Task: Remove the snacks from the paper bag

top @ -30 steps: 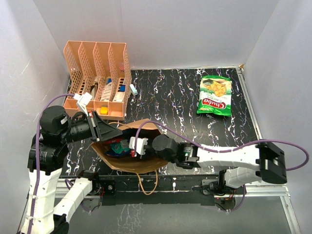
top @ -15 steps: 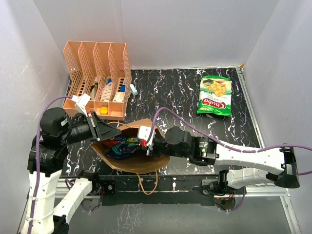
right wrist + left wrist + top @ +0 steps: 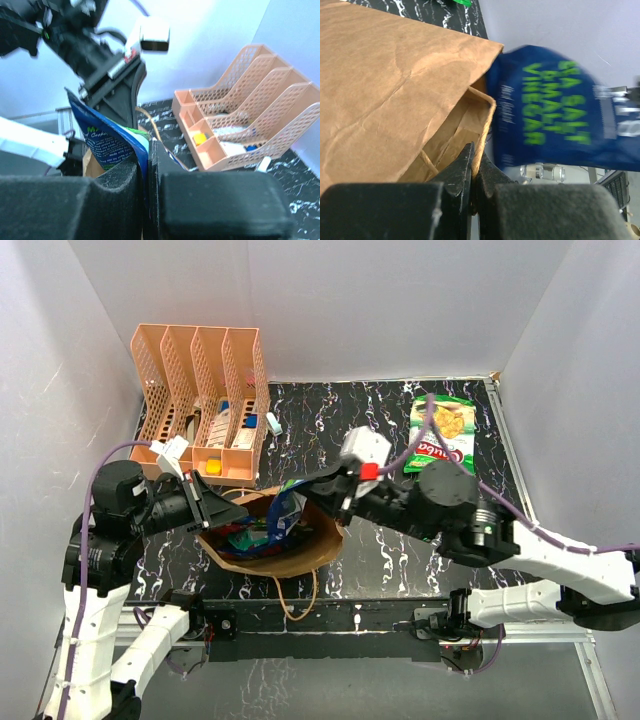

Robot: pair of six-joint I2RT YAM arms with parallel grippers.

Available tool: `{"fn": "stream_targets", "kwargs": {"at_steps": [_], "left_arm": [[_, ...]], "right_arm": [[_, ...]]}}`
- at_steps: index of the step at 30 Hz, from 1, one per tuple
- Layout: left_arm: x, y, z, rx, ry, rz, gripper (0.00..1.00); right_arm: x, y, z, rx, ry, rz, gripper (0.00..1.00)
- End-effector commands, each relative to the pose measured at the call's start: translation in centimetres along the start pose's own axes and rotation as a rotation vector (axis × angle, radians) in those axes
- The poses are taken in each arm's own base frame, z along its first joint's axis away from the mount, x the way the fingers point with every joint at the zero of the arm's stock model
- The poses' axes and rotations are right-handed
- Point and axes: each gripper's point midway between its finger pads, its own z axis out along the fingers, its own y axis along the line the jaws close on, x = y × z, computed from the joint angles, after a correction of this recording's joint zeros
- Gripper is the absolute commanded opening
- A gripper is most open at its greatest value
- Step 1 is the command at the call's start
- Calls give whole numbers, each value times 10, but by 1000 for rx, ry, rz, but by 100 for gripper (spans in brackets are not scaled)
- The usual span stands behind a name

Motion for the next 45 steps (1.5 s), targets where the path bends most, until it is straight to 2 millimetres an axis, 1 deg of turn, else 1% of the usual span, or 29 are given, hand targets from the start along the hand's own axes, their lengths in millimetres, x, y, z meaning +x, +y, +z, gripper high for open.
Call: {"fn": "stream_targets", "kwargs": {"at_steps": [1, 2, 4, 6, 7, 8, 9, 10, 12, 15, 17, 19, 22, 24, 25, 27, 30, 32, 35, 36, 37, 41, 42, 45], "left_arm": [[1, 12, 1, -58, -10, -28, 0], [0, 13, 0, -65, -17, -30, 0], [0, 15, -1, -79, -33, -36, 0], [0, 15, -3, -86, -49, -38, 0], [0, 16, -4, -91, -54, -38, 0], [0, 16, -5, -97, -61, -38, 0], [0, 17, -6, -103, -63, -37, 0], [0, 17, -7, -109, -65, -36, 0], [0, 19, -8, -123, -67, -34, 0], [-1, 21, -8, -134, -70, -30, 0], [-2, 23, -6, -136, -68, -31, 0], [-2, 24, -4, -136, -64, -30, 0], [-3, 26, -1, -137, -55, -32, 0], [-2, 27, 0, -137, -44, -27, 0], [-2, 28, 1, -140, -33, -19, 0], [-1, 31, 1, -151, -16, -9, 0], [1, 33, 2, -157, 9, 2, 0], [3, 34, 3, -158, 25, 7, 0], [5, 38, 5, -164, 44, 8, 0], [4, 39, 7, -164, 48, 10, 0], [4, 39, 8, -163, 52, 12, 0], [2, 42, 11, -172, 66, 23, 0], [1, 43, 11, -174, 72, 29, 0], [0, 45, 13, -177, 85, 36, 0]], "right_arm": [[-66, -33, -32, 133, -188, -44, 7], [-72, -43, -41, 185, -210, -45, 7], [-73, -69, -56, 328, -236, -54, 7], [-68, -102, -75, 533, -254, -60, 7], [-66, -121, -88, 666, -260, -54, 7], [-56, -135, -96, 777, -228, -58, 7], [-46, -145, -102, 864, -188, -84, 7], [-36, -152, -105, 926, -141, -146, 7], [-16, -161, -100, 975, -55, -276, 7], [8, -180, -87, 1012, 15, -354, 7], [24, -203, -82, 1060, 41, -352, 7], [43, -228, -80, 1101, 73, -315, 7], [73, -263, -77, 1133, 77, -176, 7], [94, -291, -83, 1166, 69, -51, 7], [105, -302, -84, 1181, 58, 27, 7], [123, -326, -95, 1240, 21, 180, 7], [148, -357, -120, 1371, -80, 408, 7], [158, -375, -134, 1436, -169, 516, 7], [171, -401, -150, 1515, -289, 615, 7], [173, -409, -154, 1530, -333, 642, 7], [180, -419, -155, 1540, -366, 675, 7], [196, -462, -160, 1577, -477, 767, 7], [196, -474, -162, 1591, -519, 788, 7], [213, -509, -176, 1643, -632, 861, 7]]}}
